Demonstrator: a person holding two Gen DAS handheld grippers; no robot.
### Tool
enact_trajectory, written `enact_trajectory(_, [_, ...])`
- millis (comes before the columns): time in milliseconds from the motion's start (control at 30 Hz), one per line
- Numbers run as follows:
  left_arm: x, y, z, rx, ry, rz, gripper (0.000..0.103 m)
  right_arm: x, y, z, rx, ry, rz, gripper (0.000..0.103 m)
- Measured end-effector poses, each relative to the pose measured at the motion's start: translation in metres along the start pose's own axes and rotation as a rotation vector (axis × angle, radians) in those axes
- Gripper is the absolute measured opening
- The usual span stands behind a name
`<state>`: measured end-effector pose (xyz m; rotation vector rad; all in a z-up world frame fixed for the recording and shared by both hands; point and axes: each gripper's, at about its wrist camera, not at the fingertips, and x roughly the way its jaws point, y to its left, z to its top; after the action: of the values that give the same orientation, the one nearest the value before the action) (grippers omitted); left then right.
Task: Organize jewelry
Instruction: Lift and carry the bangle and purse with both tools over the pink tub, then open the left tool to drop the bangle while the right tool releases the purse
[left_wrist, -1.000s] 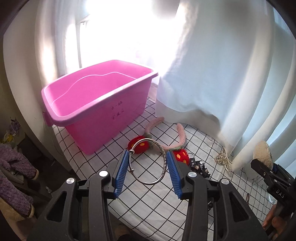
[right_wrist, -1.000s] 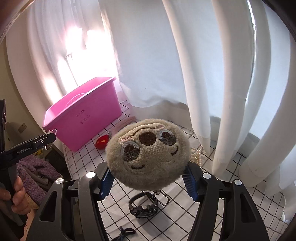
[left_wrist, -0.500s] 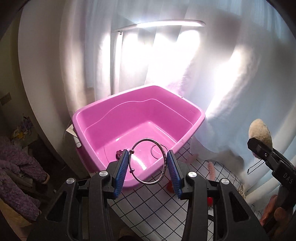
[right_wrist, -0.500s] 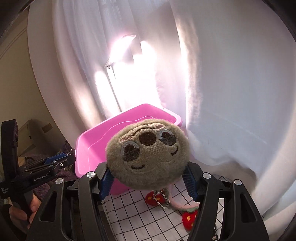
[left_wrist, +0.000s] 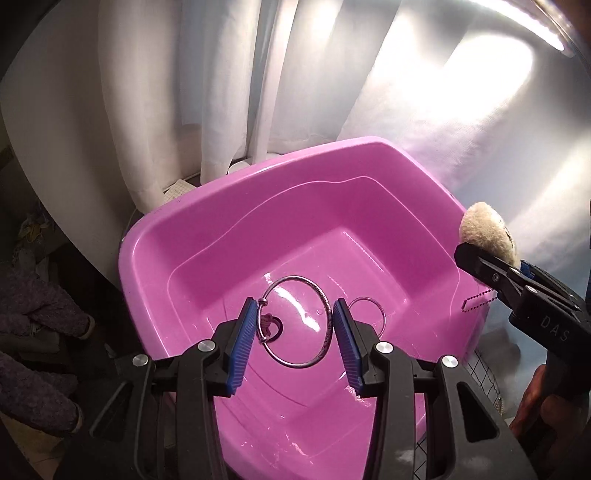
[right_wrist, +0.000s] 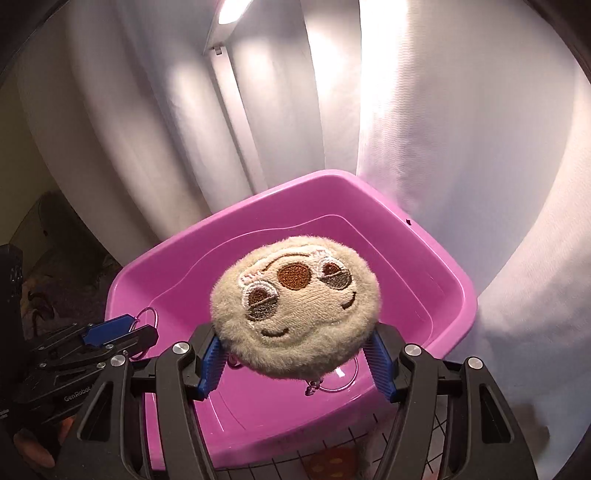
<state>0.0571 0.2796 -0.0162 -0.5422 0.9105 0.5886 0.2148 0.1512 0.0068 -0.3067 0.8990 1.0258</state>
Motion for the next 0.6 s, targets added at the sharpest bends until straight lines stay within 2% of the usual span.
enact_trajectory(233, [0.046,0.009,0.007,-0.039,0.156,0.012,0.042,0.055,-0.002,0.015,-0.012,0.194,-0.037,0.062])
enact_trajectory(467, [0.059,0.010,0.012,-0.032,0.188,0.022,0.043,0.077,-0.005,0.024,-0.002,0.251,-0.069,0.065])
enact_trajectory(500, [0.060,0.009,0.012,-0.025,0.190,0.021,0.045,0.079,-0.005,0.025,0.000,0.255,-0.075,0.067])
enact_trajectory(567, [0.061,0.004,0.014,-0.002,0.191,0.017,0.058,0.083,-0.005,0.026,0.003,0.263,-0.092,0.071])
enact_trajectory(600, [0.060,0.001,0.014,0.009,0.188,0.017,0.061,0.085,-0.006,0.027,0.005,0.265,-0.102,0.072])
